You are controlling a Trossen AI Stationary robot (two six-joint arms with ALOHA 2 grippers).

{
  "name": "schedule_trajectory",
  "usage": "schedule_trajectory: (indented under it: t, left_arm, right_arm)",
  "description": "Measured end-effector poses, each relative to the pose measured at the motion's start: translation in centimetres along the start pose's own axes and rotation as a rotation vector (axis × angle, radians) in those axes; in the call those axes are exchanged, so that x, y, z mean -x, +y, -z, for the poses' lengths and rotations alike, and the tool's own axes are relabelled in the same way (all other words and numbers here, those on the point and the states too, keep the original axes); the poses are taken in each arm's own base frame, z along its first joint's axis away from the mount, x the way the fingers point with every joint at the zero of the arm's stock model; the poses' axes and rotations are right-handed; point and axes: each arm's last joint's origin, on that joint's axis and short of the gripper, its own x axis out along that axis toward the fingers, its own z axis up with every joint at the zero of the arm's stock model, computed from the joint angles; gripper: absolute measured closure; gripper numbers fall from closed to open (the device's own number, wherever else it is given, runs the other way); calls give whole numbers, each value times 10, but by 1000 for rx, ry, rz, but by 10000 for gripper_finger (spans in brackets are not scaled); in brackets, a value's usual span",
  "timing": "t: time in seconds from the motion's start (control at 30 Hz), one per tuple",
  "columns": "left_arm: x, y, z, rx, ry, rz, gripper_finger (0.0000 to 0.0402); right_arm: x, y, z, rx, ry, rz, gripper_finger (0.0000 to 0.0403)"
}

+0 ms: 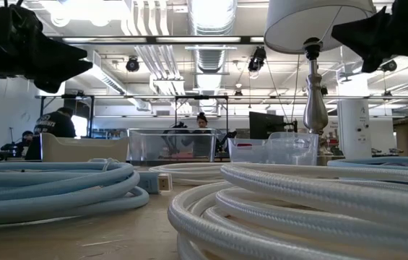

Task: Pick & Place USB Port
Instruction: Put the white charger cable into the gray bin

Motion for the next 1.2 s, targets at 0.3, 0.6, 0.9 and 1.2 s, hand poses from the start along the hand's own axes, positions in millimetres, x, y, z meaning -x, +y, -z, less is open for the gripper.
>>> schedule_trajectory:
  t: [0.3, 0.6, 0.9, 1.2]
  left_arm:
    - [0, 0, -16, -24, -25, -11, 188]
    - [-4, -4, -45, -44, -18, -12, 188]
    - [-16, -11, -75, -9, 118, -31, 188]
    - [-38, -22, -91, -64, 485, -91, 189]
  right_arm:
    - [-1, 0, -3, 15, -33, -1, 287]
    - [-11, 5, -22, 21, -56, -9, 206]
    - [-44, 20, -38, 133, 237, -22, 193]
    - [-71, 33, -27, 132, 518, 13, 192]
